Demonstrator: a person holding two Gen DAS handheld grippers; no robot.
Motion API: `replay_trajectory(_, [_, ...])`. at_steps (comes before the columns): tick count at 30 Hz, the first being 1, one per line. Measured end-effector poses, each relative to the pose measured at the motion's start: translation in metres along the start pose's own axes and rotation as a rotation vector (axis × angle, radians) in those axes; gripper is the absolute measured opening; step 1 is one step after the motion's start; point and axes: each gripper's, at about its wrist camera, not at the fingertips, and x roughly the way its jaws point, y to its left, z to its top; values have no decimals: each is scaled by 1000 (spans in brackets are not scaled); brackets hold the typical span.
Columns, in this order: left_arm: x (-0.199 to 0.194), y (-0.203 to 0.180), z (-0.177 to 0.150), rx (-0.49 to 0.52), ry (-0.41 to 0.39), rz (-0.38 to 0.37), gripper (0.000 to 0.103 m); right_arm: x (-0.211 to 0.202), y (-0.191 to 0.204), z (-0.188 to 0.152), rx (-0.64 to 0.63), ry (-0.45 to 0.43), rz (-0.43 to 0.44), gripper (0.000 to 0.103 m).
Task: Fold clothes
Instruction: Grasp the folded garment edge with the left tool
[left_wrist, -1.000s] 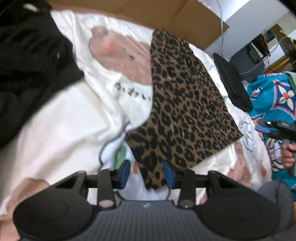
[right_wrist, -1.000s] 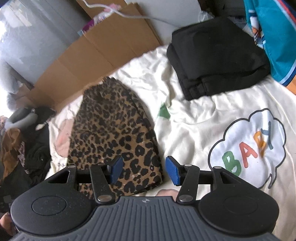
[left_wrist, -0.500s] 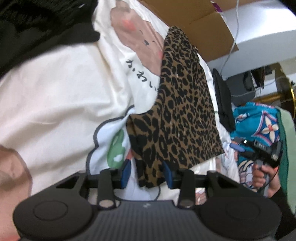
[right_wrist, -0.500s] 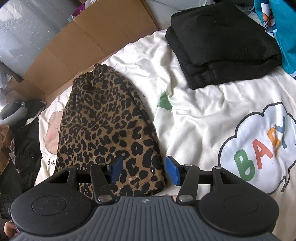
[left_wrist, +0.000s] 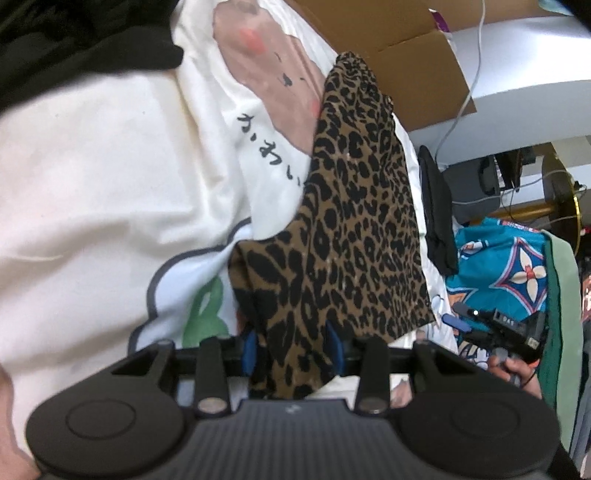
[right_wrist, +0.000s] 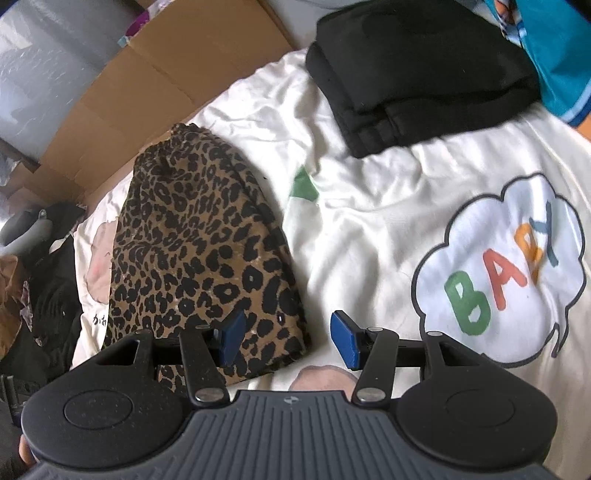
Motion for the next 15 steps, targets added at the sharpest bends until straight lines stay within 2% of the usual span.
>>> replay_trajectory(6, [-4, 4, -5, -11, 7, -10, 37, 10, -8, 2, 12, 34, 3, 59])
replay_trajectory(12, [1, -7, -12, 38, 15, 23, 37, 22, -18, 3, 37, 56, 5, 59])
replay_trajectory(14, [1, -5, -12, 19, 13, 27, 28, 25, -20, 3, 49, 61, 7, 61])
replay_trajectory(15, [2, -4, -11, 9, 12, 29, 16, 26, -21, 3, 53, 62, 10, 62])
